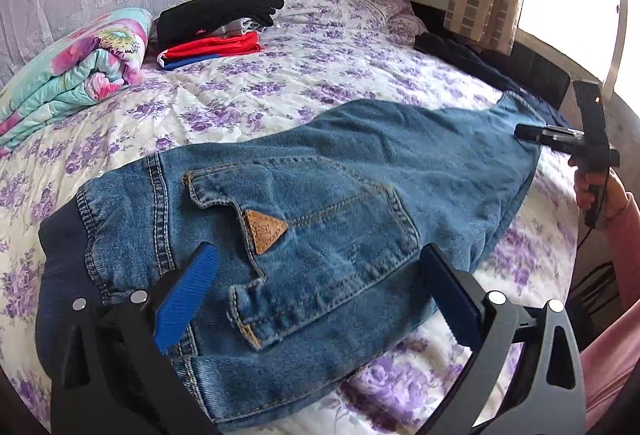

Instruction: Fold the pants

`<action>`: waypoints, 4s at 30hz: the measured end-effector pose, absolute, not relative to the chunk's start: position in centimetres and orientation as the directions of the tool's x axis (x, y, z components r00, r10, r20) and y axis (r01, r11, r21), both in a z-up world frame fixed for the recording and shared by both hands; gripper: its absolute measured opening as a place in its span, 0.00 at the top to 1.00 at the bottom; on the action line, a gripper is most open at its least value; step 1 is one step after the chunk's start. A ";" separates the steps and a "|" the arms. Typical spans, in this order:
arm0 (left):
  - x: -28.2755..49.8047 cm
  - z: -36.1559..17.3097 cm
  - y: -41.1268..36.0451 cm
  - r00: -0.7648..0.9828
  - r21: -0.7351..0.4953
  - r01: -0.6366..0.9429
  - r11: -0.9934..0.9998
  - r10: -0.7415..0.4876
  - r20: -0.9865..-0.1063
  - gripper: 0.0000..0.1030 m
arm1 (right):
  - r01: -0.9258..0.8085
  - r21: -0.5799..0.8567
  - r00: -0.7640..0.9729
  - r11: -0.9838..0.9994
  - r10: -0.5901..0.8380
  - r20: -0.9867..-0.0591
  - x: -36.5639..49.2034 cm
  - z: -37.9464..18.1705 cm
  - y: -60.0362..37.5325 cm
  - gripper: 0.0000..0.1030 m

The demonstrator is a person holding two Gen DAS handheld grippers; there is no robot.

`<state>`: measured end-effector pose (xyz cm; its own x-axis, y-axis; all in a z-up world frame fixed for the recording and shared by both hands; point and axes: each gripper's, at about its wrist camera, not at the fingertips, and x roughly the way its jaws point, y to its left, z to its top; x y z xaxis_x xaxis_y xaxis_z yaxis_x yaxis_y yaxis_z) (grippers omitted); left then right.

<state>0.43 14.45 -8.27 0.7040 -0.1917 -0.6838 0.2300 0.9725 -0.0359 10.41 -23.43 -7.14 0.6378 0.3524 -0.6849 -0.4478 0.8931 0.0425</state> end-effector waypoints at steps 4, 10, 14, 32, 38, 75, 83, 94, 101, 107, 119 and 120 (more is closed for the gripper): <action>-2.2 -8.6 14.2 0.683 0.062 0.305 0.950 -0.173 -0.710 0.05 | -0.424 0.052 0.644 0.904 0.342 -0.684 7.9 -7.1 -26.0 0.63; -2.7 -5.6 11.5 0.737 0.125 0.306 0.944 -0.151 -0.659 0.05 | -0.515 0.042 0.701 0.856 0.448 -0.554 5.2 -2.8 -20.5 0.55; -1.3 -4.5 9.4 0.760 -0.001 0.348 0.937 -0.283 -0.585 0.05 | -0.604 0.040 0.647 0.796 0.520 -0.558 5.2 -4.0 -14.5 0.47; 1.5 -4.7 8.3 0.715 -0.083 0.246 0.966 -0.238 -0.658 0.05 | -0.666 0.156 0.550 0.730 0.621 -0.558 7.1 -2.2 -11.0 0.38; 3.8 -9.6 9.1 0.634 -0.179 0.096 0.979 -0.199 -0.747 0.05 | -0.723 0.263 0.375 0.639 0.682 -0.628 13.4 -3.4 -4.4 0.68; -1.9 -9.8 25.4 0.663 -0.260 -0.298 0.918 0.003 -0.749 0.04 | -0.792 0.296 0.237 0.535 0.715 -0.657 4.1 -8.5 2.9 0.47; -3.4 -7.0 22.6 0.688 -0.070 -0.322 0.944 0.183 -0.702 0.04 | -0.753 0.269 0.272 0.601 0.656 -0.704 3.0 -9.0 -1.7 0.48; -5.5 -3.3 19.9 0.749 0.005 -0.306 0.952 0.244 -0.616 0.05 | -0.690 0.278 0.366 0.669 0.654 -0.662 2.6 -9.1 -7.7 0.33; -3.6 -2.7 12.6 0.800 -0.044 -0.059 0.997 0.021 -0.599 0.05 | -0.658 0.428 0.334 0.619 0.750 -0.571 2.3 -8.2 -11.8 0.29; 0.7 -6.2 6.6 0.734 -0.053 0.077 0.996 -0.093 -0.672 0.05 | -0.560 0.473 0.472 0.680 0.732 -0.491 3.5 -6.8 -17.4 0.29; 2.6 -11.3 4.4 0.686 0.067 0.036 0.997 0.024 -0.727 0.04 | 0.029 0.594 0.826 0.804 0.315 -0.467 9.1 -7.5 -36.4 0.29; 2.5 -11.3 4.6 0.688 0.065 0.035 0.997 0.023 -0.726 0.04 | 0.067 0.610 0.824 0.790 0.301 -0.479 9.3 -8.1 -37.4 0.34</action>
